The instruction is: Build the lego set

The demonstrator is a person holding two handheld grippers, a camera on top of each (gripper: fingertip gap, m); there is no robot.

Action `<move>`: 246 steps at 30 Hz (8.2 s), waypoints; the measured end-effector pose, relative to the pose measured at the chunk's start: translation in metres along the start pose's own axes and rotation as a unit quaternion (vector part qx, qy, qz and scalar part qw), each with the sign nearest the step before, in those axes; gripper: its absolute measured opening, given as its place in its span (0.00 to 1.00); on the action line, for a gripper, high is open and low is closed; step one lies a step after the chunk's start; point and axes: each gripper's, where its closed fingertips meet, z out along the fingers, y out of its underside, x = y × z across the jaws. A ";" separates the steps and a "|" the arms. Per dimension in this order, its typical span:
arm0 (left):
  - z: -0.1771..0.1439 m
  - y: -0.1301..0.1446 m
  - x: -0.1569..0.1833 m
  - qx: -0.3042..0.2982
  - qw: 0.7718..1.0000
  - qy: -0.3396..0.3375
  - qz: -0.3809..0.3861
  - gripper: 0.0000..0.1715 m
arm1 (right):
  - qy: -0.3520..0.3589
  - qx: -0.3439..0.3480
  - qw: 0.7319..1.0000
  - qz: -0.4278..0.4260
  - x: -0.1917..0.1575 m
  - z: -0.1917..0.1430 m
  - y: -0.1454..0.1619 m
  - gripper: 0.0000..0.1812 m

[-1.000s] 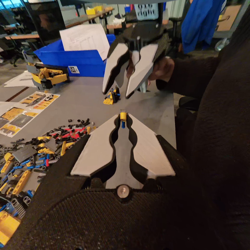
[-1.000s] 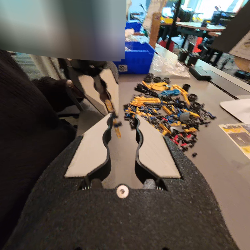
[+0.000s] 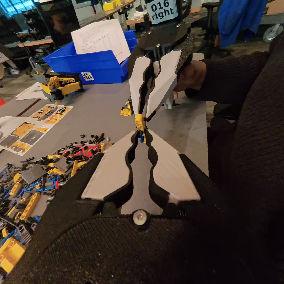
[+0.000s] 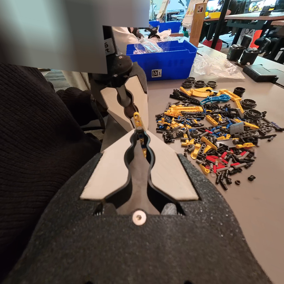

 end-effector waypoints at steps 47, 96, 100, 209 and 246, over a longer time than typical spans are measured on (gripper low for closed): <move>0.008 -0.004 0.002 -0.042 0.972 -0.128 0.191 0.15 | -0.095 0.093 0.926 0.353 0.007 -0.017 0.005 0.04; 0.036 0.077 0.030 -0.211 0.974 0.050 -0.062 0.42 | 0.142 -0.171 0.974 0.053 -0.008 -0.010 0.085 0.25; 0.036 0.078 0.031 -0.216 0.971 0.065 -0.082 0.41 | 0.163 -0.211 0.964 0.002 0.003 -0.009 0.094 0.21; -0.006 0.031 -0.036 -0.022 0.987 -0.159 -0.018 0.52 | 0.371 -0.060 0.927 -0.009 0.070 -0.044 0.045 0.02; 0.007 0.033 -0.036 -0.023 0.993 -0.043 -0.112 0.54 | 0.280 0.054 0.958 -0.031 0.046 -0.044 0.008 0.11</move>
